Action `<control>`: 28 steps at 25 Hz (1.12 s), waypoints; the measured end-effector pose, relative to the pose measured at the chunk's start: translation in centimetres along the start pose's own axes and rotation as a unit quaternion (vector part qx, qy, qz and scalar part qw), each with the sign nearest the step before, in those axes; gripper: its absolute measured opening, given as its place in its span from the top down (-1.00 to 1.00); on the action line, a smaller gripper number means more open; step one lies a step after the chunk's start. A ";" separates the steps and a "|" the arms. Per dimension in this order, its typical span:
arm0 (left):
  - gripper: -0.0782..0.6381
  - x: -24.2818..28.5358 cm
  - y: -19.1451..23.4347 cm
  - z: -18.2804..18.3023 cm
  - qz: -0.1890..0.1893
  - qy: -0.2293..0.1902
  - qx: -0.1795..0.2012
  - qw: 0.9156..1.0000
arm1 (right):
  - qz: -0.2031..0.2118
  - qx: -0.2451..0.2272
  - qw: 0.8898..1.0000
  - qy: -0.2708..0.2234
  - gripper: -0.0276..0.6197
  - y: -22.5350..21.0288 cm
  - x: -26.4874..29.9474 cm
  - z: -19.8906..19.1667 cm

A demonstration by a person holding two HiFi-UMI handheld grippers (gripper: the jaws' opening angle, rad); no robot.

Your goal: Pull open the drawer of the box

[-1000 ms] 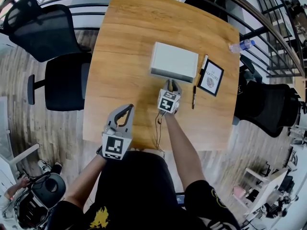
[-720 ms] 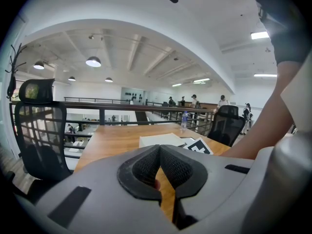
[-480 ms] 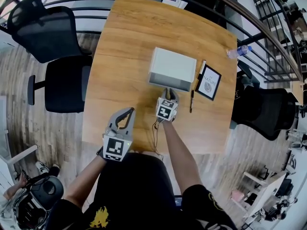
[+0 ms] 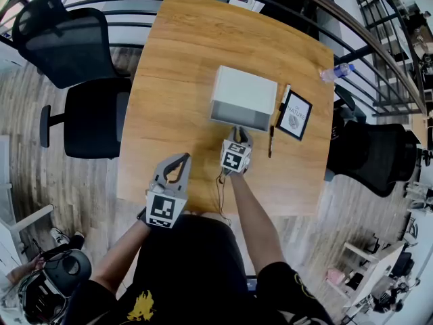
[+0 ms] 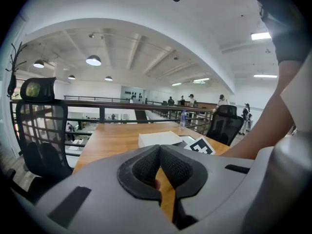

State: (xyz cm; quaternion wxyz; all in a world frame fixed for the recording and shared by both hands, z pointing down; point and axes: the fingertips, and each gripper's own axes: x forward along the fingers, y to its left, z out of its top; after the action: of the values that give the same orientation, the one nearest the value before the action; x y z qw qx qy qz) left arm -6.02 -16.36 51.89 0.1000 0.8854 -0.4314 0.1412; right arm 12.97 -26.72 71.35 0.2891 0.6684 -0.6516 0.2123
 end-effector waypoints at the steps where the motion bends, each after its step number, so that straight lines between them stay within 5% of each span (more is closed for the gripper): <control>1: 0.73 0.0 0.0 0.0 0.001 0.000 -0.001 1.000 | 0.000 0.000 1.000 0.001 0.71 0.0 0.0 -0.1; 28: 0.73 -1.5 -1.0 -0.2 0.002 -0.001 0.000 1.000 | 0.000 -0.005 1.000 0.010 0.71 0.1 -1.9 -1.7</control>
State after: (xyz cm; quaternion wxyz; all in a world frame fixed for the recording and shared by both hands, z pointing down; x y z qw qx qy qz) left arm -6.14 -14.55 51.51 0.0991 0.8847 -0.4331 0.1411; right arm 12.90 -24.16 71.39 0.2993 0.6649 -0.6495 0.2156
